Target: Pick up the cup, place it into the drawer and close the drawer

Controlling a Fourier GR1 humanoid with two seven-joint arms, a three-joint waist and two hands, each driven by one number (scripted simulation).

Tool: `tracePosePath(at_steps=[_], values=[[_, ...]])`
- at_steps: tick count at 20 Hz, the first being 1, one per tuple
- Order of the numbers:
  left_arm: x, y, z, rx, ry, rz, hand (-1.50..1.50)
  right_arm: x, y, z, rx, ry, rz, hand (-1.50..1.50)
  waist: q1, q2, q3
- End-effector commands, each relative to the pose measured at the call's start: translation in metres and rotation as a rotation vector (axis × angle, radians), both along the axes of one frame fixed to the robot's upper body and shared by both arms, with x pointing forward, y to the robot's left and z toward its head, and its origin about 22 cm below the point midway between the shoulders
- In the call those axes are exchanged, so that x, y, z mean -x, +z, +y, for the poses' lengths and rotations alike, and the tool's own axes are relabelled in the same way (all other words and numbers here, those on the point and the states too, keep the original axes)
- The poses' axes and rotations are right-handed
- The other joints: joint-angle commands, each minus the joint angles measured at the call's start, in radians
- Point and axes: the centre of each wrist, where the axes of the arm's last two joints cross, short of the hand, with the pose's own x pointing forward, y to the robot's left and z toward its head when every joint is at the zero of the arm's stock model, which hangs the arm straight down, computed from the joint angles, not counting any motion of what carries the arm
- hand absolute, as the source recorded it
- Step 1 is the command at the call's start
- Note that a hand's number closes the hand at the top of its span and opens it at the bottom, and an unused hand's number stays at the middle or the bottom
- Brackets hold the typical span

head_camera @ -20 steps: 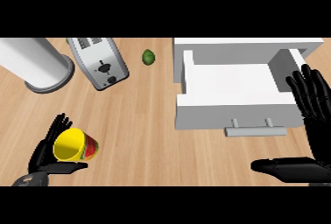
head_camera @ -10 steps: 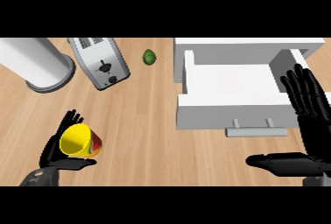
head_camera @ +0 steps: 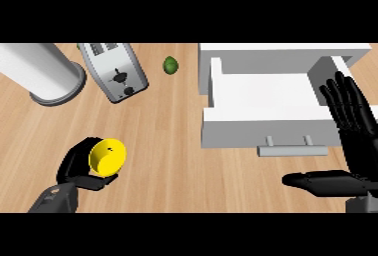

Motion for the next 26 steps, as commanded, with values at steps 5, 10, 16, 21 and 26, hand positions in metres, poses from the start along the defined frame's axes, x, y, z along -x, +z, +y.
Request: tracePosePath(at_steps=[5,10,16,21,26], values=[[0.0,-0.008,-0.022,0.195,0.166,-0.188,1.5,0.0,-0.007,-0.006,0.027,-0.004,0.006,-1.5,0.001,0.001,0.001],[-0.016,0.0,-0.028,0.132,0.327,-0.277,1.5,0.0,-0.005,0.002,0.019,0.015,0.009,-1.5,-0.014,0.004,-0.001],[-0.044,0.029,-0.021,0.169,0.26,-0.398,1.5,0.002,0.003,-0.009,0.017,-0.03,-0.008,-1.5,0.004,-0.004,0.002],[-0.073,0.056,-0.051,0.121,0.138,-0.423,1.5,0.009,0.008,-0.015,0.02,-0.015,0.023,-1.5,0.011,-0.01,0.004],[-0.109,0.113,-0.075,0.067,0.098,-0.499,1.5,0.009,0.01,-0.01,-0.001,-0.055,0.013,-1.5,0.02,-0.012,0.004]])
